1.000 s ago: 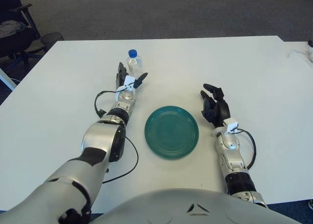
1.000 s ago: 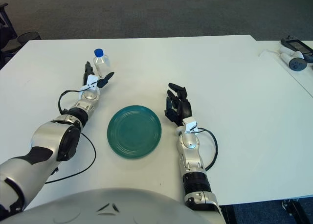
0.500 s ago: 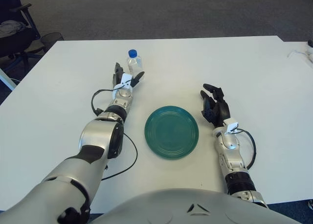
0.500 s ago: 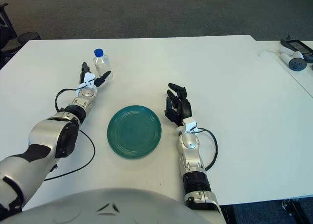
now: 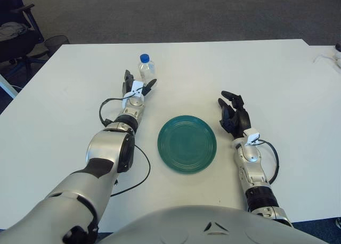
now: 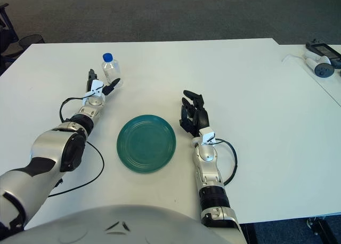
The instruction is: Put the bottle into the plate.
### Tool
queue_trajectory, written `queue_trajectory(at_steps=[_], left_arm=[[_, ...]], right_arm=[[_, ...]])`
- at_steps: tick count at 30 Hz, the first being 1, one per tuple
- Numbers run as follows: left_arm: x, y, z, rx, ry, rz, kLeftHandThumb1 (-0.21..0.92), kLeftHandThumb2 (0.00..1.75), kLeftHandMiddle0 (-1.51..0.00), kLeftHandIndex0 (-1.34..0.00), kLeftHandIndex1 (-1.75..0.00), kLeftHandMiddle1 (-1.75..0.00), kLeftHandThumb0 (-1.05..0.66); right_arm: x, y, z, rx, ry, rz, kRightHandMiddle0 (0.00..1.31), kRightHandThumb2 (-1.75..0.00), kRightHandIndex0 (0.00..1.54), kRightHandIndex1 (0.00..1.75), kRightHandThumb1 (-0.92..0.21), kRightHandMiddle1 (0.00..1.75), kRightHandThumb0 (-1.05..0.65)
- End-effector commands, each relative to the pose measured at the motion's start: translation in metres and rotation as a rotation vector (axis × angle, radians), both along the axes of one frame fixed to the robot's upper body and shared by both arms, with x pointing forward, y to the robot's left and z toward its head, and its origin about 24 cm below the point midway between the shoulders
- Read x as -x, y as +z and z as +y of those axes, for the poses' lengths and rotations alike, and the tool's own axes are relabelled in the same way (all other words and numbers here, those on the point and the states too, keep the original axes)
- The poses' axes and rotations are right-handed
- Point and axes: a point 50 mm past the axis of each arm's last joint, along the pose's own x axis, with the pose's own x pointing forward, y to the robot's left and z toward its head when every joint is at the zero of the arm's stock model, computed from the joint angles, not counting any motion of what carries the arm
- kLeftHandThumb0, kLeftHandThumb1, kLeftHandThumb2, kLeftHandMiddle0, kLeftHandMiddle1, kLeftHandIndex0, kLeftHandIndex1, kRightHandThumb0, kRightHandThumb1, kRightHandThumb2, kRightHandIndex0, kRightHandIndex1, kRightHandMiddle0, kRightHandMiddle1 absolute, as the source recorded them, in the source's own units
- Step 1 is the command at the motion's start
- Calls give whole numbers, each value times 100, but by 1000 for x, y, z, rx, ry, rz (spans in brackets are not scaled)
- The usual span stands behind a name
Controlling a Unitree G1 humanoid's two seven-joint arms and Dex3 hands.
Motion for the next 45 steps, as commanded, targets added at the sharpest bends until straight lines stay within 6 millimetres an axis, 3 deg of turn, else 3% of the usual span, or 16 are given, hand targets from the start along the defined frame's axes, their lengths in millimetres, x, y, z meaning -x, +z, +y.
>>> queue_trajectory(at_steps=[1, 17, 22, 27, 33, 45], left_arm=[[0, -1, -2, -8, -5, 12, 92, 3, -10, -1, -15, -3, -105], [2, -6, -13, 0, -110, 41, 92, 5, -18, 0, -26, -5, -105], [3, -7, -16, -17, -143, 40, 92, 6, -24, 0, -39, -8, -105], [4, -9, -21, -54, -196, 35, 91, 4, -33, 0, -68, -16, -101], [7, -12, -32, -86, -280, 38, 89, 1, -28, 0, -98, -56, -91], [7, -11, -46, -87, -355, 33, 84, 0, -34, -1, -123, -80, -77]], right_arm=[[20, -32, -8, -14, -30, 166, 0, -76, 45, 4, -92, 91, -61], [21, -32, -11, -5, -46, 167, 0, -72, 46, 4, -92, 93, -59], [21, -32, -12, -2, -52, 174, 0, -70, 47, 5, -92, 95, -58], [22, -35, -13, 0, -57, 190, 0, -70, 46, 4, -92, 94, -58], [23, -35, -14, -1, -60, 197, 0, -71, 45, 4, -92, 91, -58], [23, -35, -13, 0, -61, 194, 0, -69, 44, 3, -92, 91, -57]])
